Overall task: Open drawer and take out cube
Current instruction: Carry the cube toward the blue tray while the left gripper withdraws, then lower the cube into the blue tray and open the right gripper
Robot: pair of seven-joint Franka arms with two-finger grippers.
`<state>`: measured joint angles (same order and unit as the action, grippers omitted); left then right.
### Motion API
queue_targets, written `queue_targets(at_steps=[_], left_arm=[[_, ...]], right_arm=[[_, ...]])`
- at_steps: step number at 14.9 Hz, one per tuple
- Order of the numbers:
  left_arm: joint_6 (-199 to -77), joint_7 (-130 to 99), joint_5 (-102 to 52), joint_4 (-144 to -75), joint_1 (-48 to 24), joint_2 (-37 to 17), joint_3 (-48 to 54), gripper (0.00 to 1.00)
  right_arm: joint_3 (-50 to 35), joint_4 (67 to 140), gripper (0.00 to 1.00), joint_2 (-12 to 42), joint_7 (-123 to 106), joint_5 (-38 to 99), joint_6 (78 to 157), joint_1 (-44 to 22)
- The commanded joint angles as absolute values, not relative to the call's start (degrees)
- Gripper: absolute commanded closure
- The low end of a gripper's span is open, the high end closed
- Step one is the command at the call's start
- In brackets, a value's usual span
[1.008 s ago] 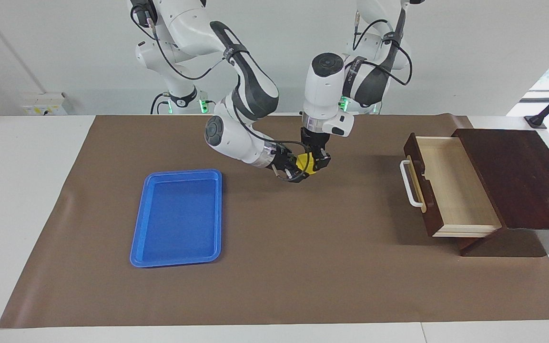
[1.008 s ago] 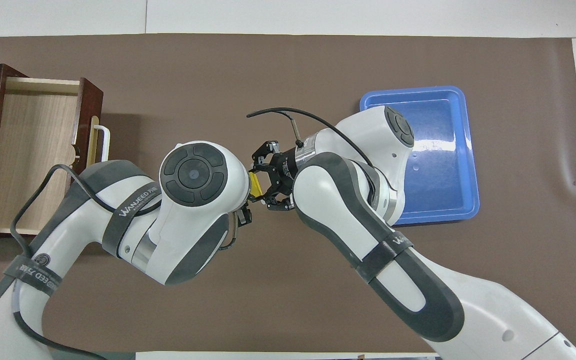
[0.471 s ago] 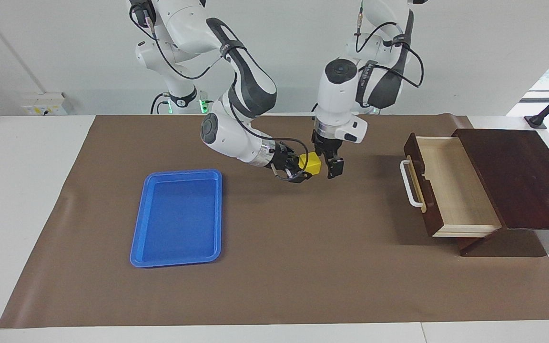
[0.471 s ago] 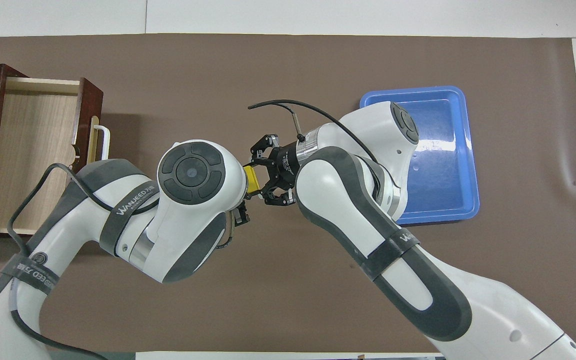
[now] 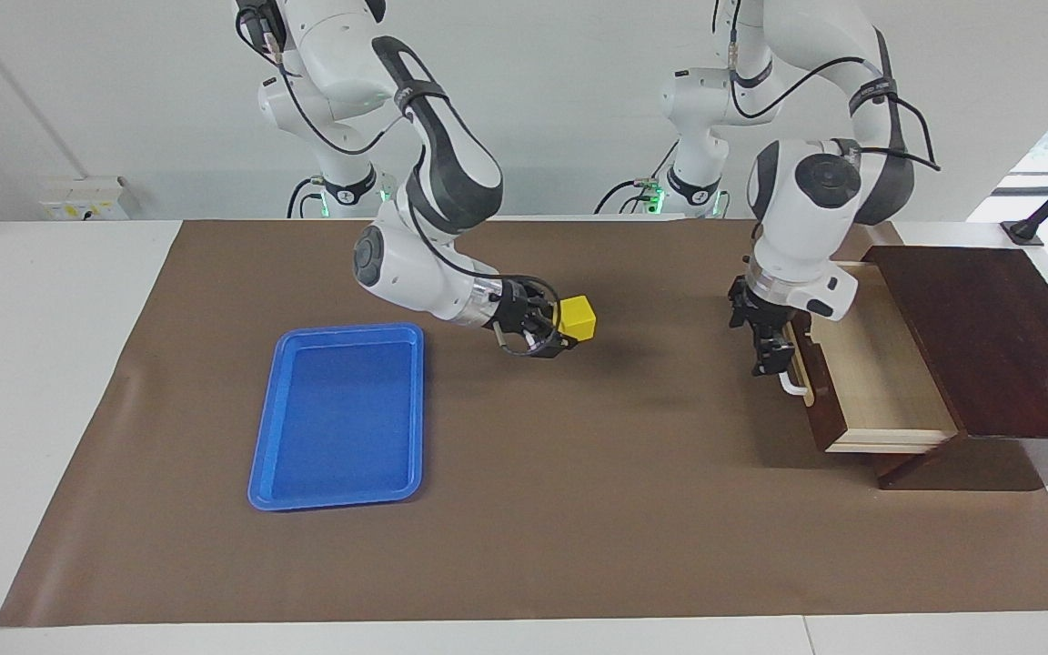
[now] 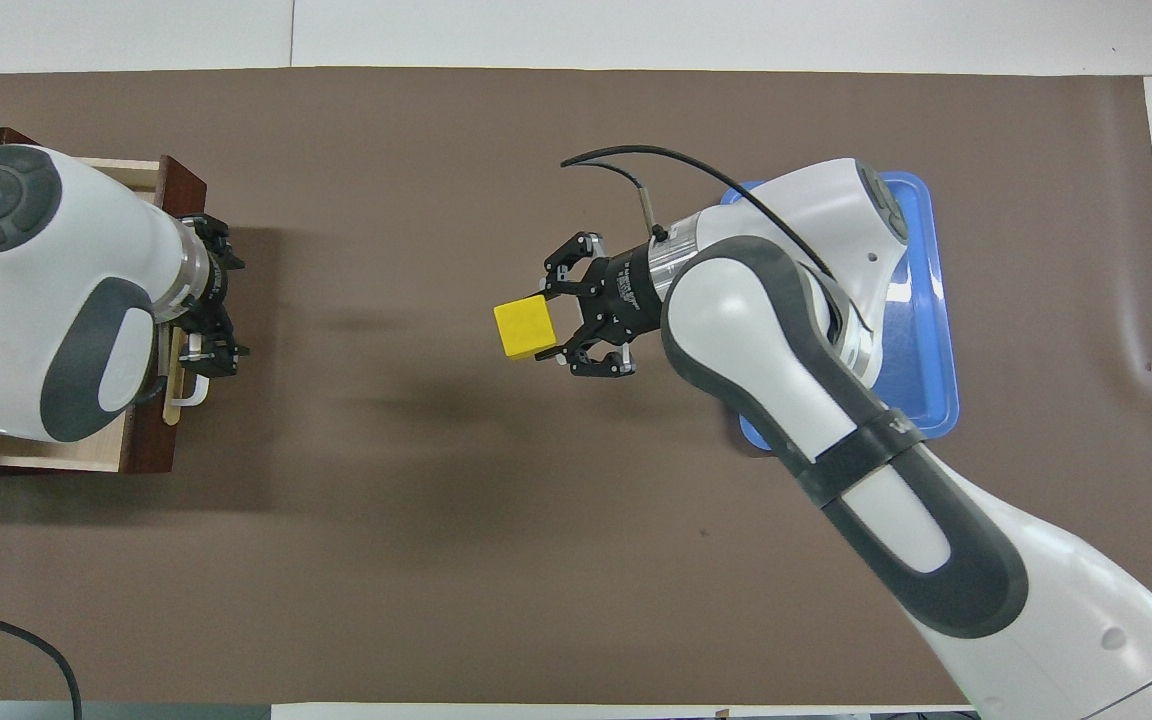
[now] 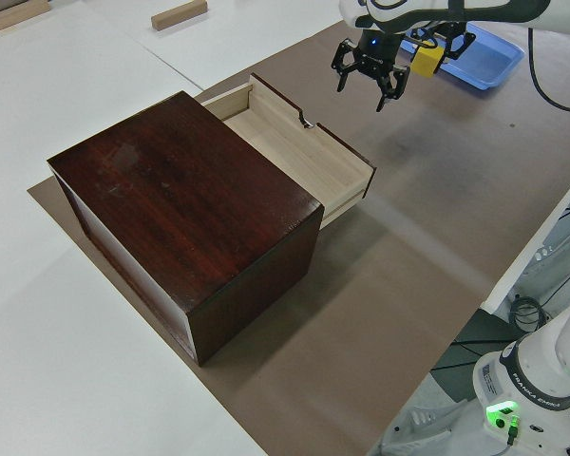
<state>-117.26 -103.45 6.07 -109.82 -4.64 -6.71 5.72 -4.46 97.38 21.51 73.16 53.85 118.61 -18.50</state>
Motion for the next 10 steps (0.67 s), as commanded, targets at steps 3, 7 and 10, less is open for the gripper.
queue_targets(at_steps=[3,7,10], left_arm=[[-119.2,-86.0,9.4,-109.7,5.2,-7.3,6.5,0.0],[-120.5,-77.5,9.8,-109.7,10.5,-7.4,6.5,0.0],[-120.7,-74.0,9.8,-109.7,12.6,-7.3,6.5,0.0]], right_arm=[[-4.4,97.4,1.0,20.8,70.6,49.7,110.0,-8.9],[-4.4,104.0,1.0,17.7,62.3,49.1,109.3,-1.0],[-4.4,109.4,1.0,15.8,54.5,49.1,107.5,4.4]])
